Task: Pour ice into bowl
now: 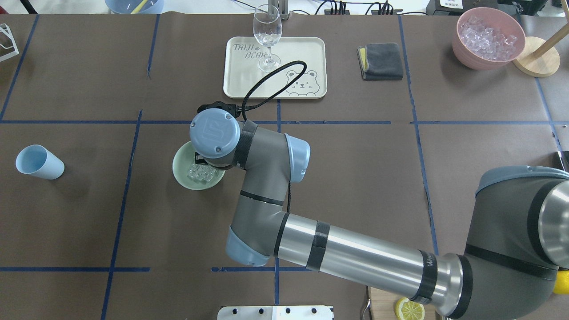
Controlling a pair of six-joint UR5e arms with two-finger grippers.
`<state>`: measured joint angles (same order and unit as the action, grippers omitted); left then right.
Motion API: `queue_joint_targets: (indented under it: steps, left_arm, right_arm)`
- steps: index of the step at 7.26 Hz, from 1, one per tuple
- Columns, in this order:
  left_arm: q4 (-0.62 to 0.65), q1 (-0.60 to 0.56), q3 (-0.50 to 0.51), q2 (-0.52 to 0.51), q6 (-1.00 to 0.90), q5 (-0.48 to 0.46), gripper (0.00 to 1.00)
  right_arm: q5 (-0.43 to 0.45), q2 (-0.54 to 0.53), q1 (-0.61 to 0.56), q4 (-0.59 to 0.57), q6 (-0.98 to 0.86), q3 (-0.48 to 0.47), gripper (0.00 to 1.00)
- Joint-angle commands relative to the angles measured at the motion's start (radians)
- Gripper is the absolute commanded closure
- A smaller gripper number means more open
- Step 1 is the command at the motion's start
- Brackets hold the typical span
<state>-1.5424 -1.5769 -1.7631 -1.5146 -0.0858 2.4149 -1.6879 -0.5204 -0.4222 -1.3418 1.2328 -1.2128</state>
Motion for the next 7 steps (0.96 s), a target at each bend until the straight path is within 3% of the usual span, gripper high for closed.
queue_joint_targets:
  steps: [1,2,4,6,7]
  left_arm:
    - [-0.001,0.000,0.001,0.002,0.000,0.001,0.00]
    - [-0.001,0.000,0.001,0.004,0.000,0.001,0.00]
    - [-0.002,0.000,0.001,0.004,0.000,0.001,0.00]
    - [-0.002,0.000,-0.001,0.004,0.000,0.001,0.00]
    - [-0.002,0.000,-0.001,0.005,0.000,0.001,0.00]
  right_arm:
    - [-0.145,-0.143,-0.120,-0.002,-0.016,-0.181,1.00]
    - [-0.229,-0.243,-0.183,-0.002,-0.038,-0.286,1.00]
    - [-0.361,-0.483,-0.295,0.003,-0.259,-0.495,1.00]
    - [-0.503,-0.706,-0.427,0.013,-0.510,-0.583,1.00]
    - [-0.525,-0.801,-0.469,0.016,-0.604,-0.611,1.00]
